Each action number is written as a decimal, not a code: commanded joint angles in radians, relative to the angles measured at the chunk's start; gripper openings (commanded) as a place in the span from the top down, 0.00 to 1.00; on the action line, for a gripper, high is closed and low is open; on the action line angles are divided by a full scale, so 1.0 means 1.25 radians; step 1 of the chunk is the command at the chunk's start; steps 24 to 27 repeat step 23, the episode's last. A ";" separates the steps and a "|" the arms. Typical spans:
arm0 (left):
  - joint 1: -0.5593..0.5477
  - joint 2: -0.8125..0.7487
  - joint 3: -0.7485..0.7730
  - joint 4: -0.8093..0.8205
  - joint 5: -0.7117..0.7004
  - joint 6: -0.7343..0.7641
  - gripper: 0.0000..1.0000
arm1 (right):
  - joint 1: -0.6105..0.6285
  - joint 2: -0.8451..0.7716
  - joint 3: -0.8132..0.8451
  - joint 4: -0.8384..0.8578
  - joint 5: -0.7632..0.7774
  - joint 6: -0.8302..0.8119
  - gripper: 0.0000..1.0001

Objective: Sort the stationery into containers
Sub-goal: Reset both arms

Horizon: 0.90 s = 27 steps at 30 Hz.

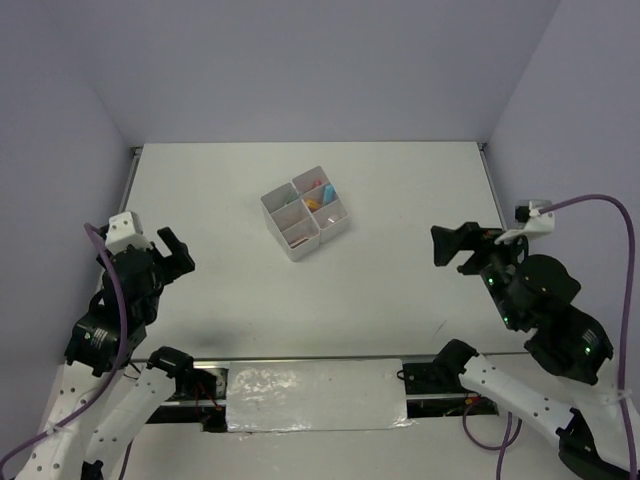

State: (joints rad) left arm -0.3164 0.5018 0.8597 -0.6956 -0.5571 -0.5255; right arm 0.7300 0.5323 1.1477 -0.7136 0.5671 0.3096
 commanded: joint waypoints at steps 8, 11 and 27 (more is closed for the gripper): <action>0.004 -0.120 -0.008 0.036 -0.041 0.061 0.01 | 0.001 -0.186 0.006 -0.301 0.068 0.008 0.00; 0.004 -0.156 -0.007 0.029 -0.061 0.047 0.01 | 0.000 -0.231 -0.010 -0.282 0.042 0.000 0.00; 0.004 -0.160 -0.014 0.028 -0.039 0.047 0.01 | 0.000 -0.210 0.002 -0.273 0.031 -0.005 0.00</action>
